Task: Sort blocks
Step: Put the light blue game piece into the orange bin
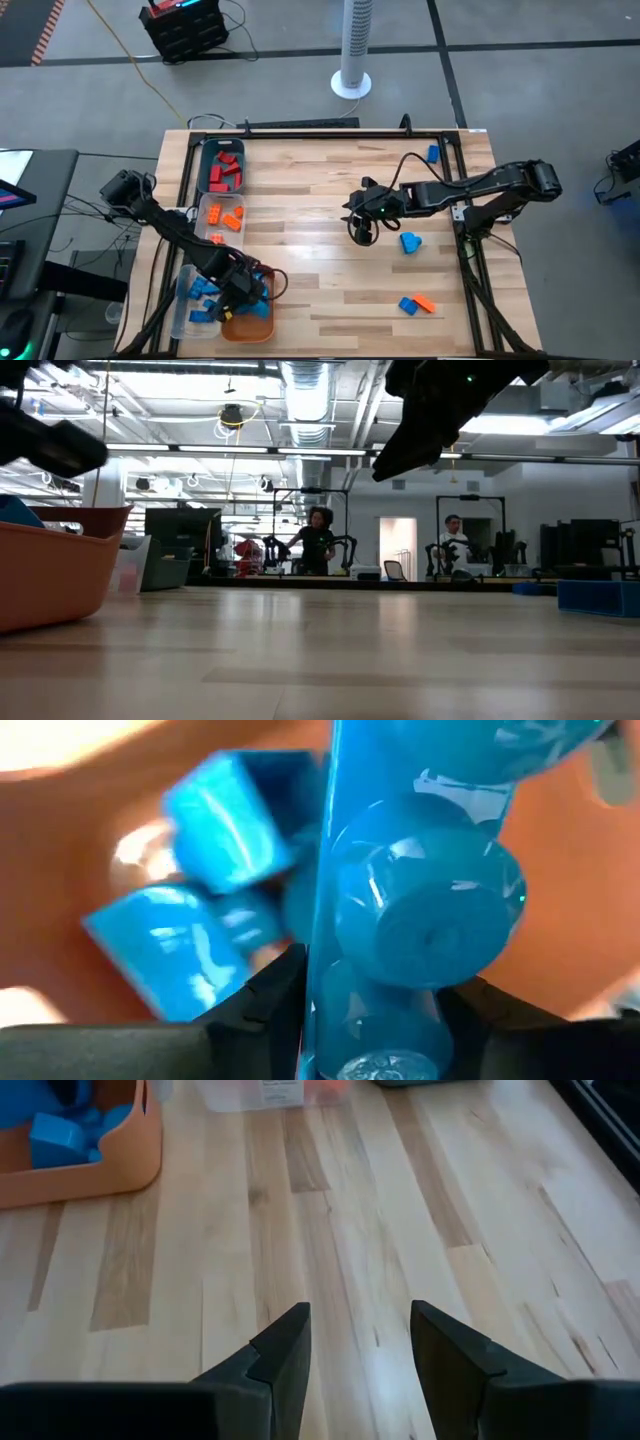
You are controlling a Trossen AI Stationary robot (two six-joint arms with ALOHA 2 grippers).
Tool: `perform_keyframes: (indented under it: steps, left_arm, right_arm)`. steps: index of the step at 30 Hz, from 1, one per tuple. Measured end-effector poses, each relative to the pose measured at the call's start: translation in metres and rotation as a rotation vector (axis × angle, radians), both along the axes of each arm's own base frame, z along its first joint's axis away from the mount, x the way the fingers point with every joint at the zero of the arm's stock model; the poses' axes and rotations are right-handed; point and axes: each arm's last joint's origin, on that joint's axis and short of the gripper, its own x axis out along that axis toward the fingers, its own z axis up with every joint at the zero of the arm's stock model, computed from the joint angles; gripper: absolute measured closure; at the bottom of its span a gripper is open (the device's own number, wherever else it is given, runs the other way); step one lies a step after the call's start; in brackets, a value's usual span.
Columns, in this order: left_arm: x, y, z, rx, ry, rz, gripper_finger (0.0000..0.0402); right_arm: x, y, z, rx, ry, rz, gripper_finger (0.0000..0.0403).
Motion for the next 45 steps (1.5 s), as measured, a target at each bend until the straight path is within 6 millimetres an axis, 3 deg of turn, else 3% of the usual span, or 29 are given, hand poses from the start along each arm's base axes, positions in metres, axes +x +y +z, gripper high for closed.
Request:
perform_keyframes:
  steps: [4,8,14,20,26,33,38,45]
  left_arm:
    - [0.002,0.005,0.0,0.02,0.005,0.043,0.0236]
    - [0.003,0.006,0.0,-0.002,0.03,0.086,0.0191]
    - [-0.002,0.006,0.003,-0.049,0.16,0.157,0.0136]
    - [0.0,0.012,0.04,-0.001,0.258,0.267,0.014]
    - [0.001,0.019,0.075,0.179,0.161,0.299,0.015]
    - [0.005,0.027,0.08,0.419,-0.034,0.331,0.015]
    - [0.006,0.027,0.079,0.418,-0.039,0.34,0.015]
    - [0.009,0.025,0.079,0.391,-0.068,0.348,0.015]
  right_arm:
    - [-0.001,0.0,-0.001,0.001,0.012,-0.002,0.0228]
    - [-0.004,0.001,-0.004,0.015,0.059,-0.011,0.0228]
    - [-0.017,0.009,-0.016,0.072,0.221,-0.057,0.0228]
    - [-0.036,0.029,-0.021,0.127,0.41,-0.111,0.0228]
    - [-0.053,0.046,-0.027,0.164,0.535,-0.187,0.022]
    - [-0.073,0.047,-0.03,0.167,0.693,-0.34,0.0184]
    - [-0.083,0.045,-0.031,0.162,0.772,-0.436,0.0155]
    - [-0.084,0.045,-0.037,0.241,0.755,-0.554,0.0132]
